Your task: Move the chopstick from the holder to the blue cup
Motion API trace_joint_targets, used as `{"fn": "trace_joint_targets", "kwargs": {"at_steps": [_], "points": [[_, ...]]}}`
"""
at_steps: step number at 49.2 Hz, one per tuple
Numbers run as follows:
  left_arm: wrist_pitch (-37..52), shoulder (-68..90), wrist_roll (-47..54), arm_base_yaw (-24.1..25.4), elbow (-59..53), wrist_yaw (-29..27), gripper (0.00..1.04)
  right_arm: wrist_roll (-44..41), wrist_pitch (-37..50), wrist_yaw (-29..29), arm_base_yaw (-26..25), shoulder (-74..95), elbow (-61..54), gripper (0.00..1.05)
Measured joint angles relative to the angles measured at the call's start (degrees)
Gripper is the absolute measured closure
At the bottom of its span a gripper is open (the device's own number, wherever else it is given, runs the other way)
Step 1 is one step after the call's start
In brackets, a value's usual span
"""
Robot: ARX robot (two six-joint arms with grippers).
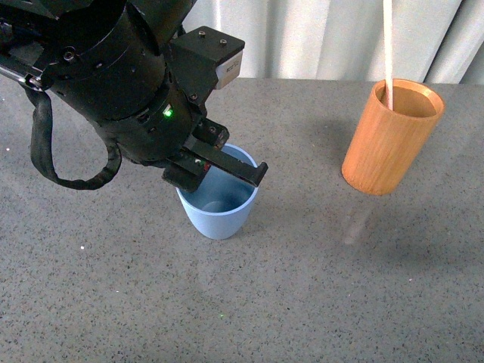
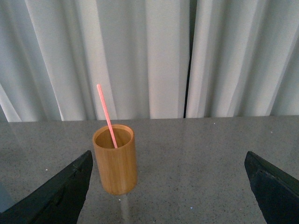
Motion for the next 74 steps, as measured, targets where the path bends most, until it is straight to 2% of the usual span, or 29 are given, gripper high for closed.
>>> {"fn": "trace_joint_targets", "kwargs": {"at_steps": [12,17,21,43,51,55,59,67,72,74], "points": [[-0.04,0.04,-0.11,0.7,0.87,-0.61,0.4,0.0,0.0,0.0,0.0,0.0,0.0,0.1],[0.24,-0.33,-0.66,2.12,0.98,-0.83,0.19,0.0,0.0,0.0,0.0,0.0,0.0,0.1],[0.61,-1.18,-1.2,3.43,0.96,-0.74,0.05,0.0,0.0,0.0,0.0,0.0,0.0,0.1],[4.44,-14.23,-2.54,15.98,-5.81,1.27,0.07,0.0,0.0,0.0,0.0,0.0,0.0,0.1],[18.86,-23.43,-5.11,22.47,-14.21,1.18,0.07,0.0,0.0,0.0,0.0,0.0,0.0,0.1],[33.05,-30.23,-4.5,26.95,-22.67,-3.56,0.07,0.0,0.0,0.0,0.0,0.0,0.0,0.1],[40.81,-35.36,-4.92,29.44,-29.18,-6.38,0.07,0.0,0.0,0.0,0.0,0.0,0.0,0.1],[43.04,-39.15,-5.51,30.36,-33.83,-6.91,0.07,0.0,0.0,0.0,0.0,0.0,0.0,0.1],[44.26,-38.6,-5.35,30.53,-34.36,-4.55,0.08,0.0,0.0,0.0,0.0,0.0,0.0,0.1],[50.29,-38.34,-5.07,31.26,-36.41,2.54,0.15,0.0,0.0,0.0,0.0,0.0,0.0,0.1]]}}
